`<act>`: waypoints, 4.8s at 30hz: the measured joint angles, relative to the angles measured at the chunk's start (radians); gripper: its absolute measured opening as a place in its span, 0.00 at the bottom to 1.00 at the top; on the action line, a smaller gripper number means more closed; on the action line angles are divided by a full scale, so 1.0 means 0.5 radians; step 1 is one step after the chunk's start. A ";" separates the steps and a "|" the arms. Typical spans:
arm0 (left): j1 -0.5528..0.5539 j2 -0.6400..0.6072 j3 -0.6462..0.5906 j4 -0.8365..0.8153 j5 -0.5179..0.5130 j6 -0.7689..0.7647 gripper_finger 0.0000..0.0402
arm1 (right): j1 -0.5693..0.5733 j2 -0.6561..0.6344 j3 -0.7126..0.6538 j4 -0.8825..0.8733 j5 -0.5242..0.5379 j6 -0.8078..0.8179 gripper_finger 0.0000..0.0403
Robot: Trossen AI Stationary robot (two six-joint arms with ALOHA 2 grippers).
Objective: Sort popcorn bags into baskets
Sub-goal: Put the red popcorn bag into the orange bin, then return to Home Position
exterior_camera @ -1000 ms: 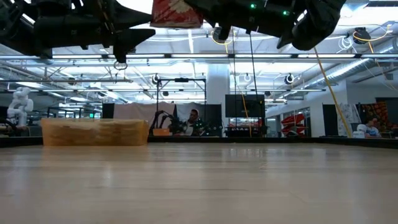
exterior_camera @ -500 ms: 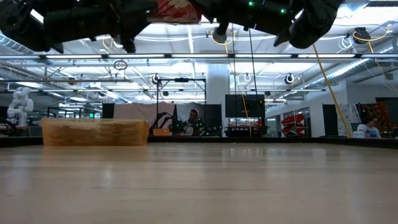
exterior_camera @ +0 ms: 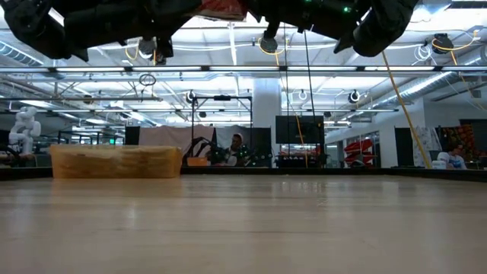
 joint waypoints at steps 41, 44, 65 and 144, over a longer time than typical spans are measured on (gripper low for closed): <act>0.224 -1.547 0.156 -3.369 -1.445 -1.109 0.04 | 0.137 -0.214 -0.011 -1.476 0.578 0.112 0.51; 0.235 -1.546 0.156 -3.544 -1.398 -1.302 0.04 | 0.161 -0.214 -0.011 -1.535 0.580 0.098 0.51; 0.480 -1.292 0.155 -4.002 -1.442 -1.888 0.13 | 0.175 -0.214 -0.145 -1.432 0.580 -0.084 0.51; -0.195 -1.513 0.056 -3.014 -1.229 -0.631 0.02 | 0.298 -0.436 -0.448 -1.013 0.420 0.066 0.18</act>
